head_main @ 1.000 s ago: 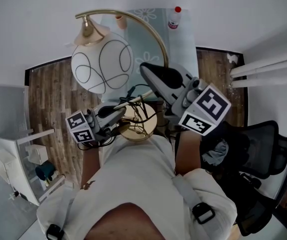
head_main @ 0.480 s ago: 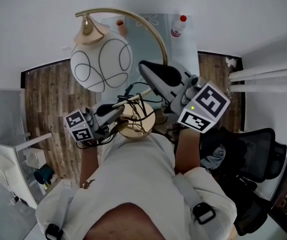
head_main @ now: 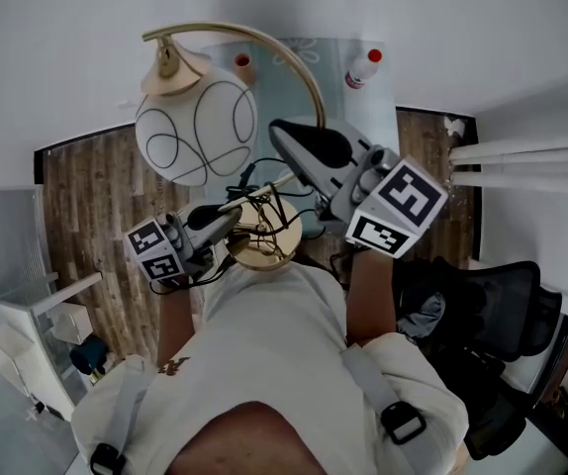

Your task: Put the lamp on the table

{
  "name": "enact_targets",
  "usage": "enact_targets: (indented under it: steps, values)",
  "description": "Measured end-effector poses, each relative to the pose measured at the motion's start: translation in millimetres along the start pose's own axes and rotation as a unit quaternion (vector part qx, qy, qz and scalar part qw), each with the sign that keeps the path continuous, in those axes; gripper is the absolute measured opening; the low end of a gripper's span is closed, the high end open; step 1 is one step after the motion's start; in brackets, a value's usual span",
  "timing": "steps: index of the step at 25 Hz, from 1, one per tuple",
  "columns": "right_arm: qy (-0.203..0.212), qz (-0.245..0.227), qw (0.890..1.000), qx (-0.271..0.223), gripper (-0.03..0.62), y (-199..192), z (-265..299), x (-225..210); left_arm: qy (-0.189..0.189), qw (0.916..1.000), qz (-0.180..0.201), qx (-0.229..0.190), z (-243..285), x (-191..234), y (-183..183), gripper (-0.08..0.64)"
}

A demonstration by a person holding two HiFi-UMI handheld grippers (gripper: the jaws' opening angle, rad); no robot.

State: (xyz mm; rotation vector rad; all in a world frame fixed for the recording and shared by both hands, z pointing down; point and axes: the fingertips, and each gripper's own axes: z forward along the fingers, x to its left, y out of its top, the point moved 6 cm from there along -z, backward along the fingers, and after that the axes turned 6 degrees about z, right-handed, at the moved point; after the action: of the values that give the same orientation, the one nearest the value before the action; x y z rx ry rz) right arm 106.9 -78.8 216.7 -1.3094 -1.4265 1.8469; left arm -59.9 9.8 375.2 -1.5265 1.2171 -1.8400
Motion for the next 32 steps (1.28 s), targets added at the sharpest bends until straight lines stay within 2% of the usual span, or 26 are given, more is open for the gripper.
enact_targets:
  steps: [11,19,25,32]
  values:
    - [-0.005,-0.003,1.0,0.014,-0.002,-3.9,43.7,-11.7,0.003,1.0,0.001,0.0,-20.9,40.4,12.9,0.0]
    - [-0.008,-0.006,1.0,0.015,-0.002,-1.1,48.9,-43.7,0.011,0.9999,0.008,0.002,-2.7,64.8,16.9,-0.002]
    - [0.003,-0.006,1.0,0.009,-0.002,3.5,56.9,-44.9,0.017,0.9996,0.022,0.004,-5.7,71.8,19.9,-0.001]
    - [0.023,-0.002,1.0,0.019,-0.002,3.2,73.4,-67.6,0.031,0.9993,0.017,-0.016,4.4,101.3,19.1,0.0]
